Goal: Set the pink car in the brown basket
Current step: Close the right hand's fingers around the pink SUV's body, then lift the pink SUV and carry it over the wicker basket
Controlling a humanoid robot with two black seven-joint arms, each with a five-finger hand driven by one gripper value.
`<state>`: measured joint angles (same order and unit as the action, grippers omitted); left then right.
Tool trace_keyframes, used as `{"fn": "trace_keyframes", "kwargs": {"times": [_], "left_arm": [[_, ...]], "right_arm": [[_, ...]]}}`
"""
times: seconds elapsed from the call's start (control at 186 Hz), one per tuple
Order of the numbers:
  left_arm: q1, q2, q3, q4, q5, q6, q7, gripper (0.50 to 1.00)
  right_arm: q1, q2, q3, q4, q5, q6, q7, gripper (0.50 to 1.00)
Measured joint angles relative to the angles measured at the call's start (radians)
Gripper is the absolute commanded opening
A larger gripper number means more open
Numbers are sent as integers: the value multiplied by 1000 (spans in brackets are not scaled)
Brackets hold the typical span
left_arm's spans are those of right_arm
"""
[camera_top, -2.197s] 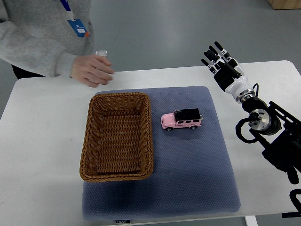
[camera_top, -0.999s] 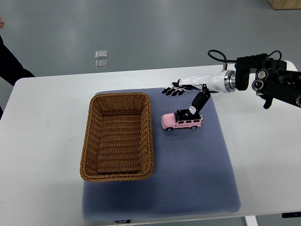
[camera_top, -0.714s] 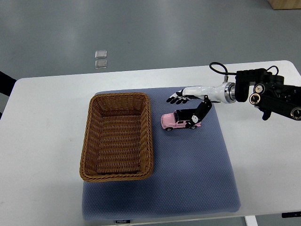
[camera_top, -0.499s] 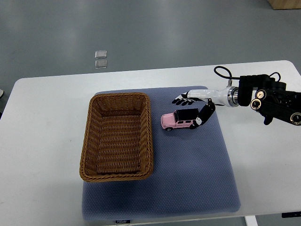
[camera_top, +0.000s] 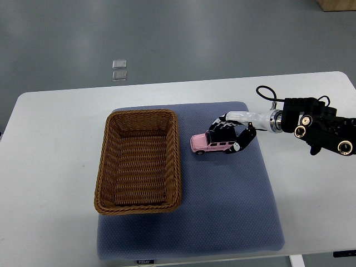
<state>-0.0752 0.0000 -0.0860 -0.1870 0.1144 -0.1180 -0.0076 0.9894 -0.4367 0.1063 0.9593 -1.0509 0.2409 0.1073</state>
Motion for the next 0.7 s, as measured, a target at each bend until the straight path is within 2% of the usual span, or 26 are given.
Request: {"fn": "trace_keyframes", "kwargs": {"times": [0.043,0.102,0.15,0.199,0.242,0.333,0.521,0.698], "left_arm": [[0,0,0,0,0,0,0,1000],[0,0,0,0,0,1,0,1000],[0,0,0,0,0,1,0,1000],[0,0,0,0,0,1,0,1000],[0,0,0,0,0,1,0,1000],[0,0,0,0,-1,1,0,1000],[0,0,0,0,-1,1,0,1000],[0,0,0,0,-1,1,0,1000]], "right_arm": [[-2,1,0,-2,-3,-1,0,748],[-5,1,1,-6,-8,-1,0,666],[-8,2,1,-9,-10,-2,0,637],[-10,2,1,-11,-11,-4,0,588],[-11,3,1,-13,-12,-8,0,576],[-11,2,2,-18,-12,-15,0,511],[36,-37,8,-11,0,-10,0,500],[128,-119,13,54,19,13,1,500]]}}
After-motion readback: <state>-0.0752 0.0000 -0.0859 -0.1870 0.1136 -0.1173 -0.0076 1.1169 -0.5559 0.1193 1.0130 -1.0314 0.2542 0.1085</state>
